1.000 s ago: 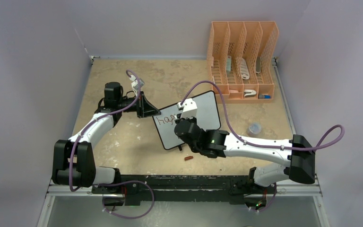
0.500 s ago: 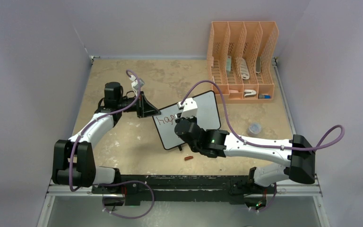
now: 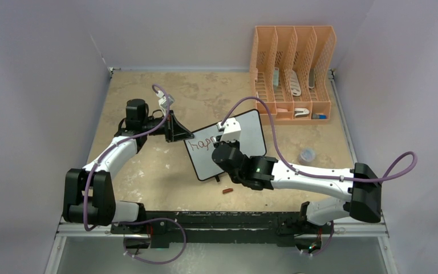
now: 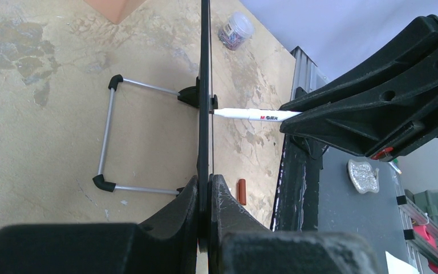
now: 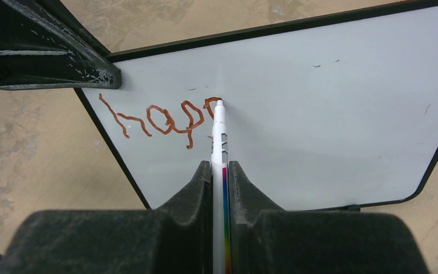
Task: Write a sentence on the whiteboard
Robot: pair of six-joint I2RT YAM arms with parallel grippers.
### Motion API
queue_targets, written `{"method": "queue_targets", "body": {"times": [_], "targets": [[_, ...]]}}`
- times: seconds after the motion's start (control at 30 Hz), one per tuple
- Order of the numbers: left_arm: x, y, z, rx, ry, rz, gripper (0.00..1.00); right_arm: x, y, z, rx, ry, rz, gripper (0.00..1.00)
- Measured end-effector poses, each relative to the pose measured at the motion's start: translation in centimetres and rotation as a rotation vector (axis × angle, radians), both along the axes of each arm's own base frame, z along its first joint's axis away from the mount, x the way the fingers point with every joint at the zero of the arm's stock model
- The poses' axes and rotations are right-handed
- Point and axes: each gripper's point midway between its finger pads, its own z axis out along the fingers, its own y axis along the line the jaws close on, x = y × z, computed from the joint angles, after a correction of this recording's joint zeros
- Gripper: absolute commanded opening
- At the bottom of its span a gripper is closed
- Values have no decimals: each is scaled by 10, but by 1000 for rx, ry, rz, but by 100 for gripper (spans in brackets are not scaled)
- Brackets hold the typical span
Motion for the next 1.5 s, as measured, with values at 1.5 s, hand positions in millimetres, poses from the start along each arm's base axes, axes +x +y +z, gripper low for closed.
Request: {"method": "queue_targets", "body": {"times": [1.5], "targets": [[1,0,-1,1,2,2,0,-11,-4,-17,-16,74,21,0]]}}
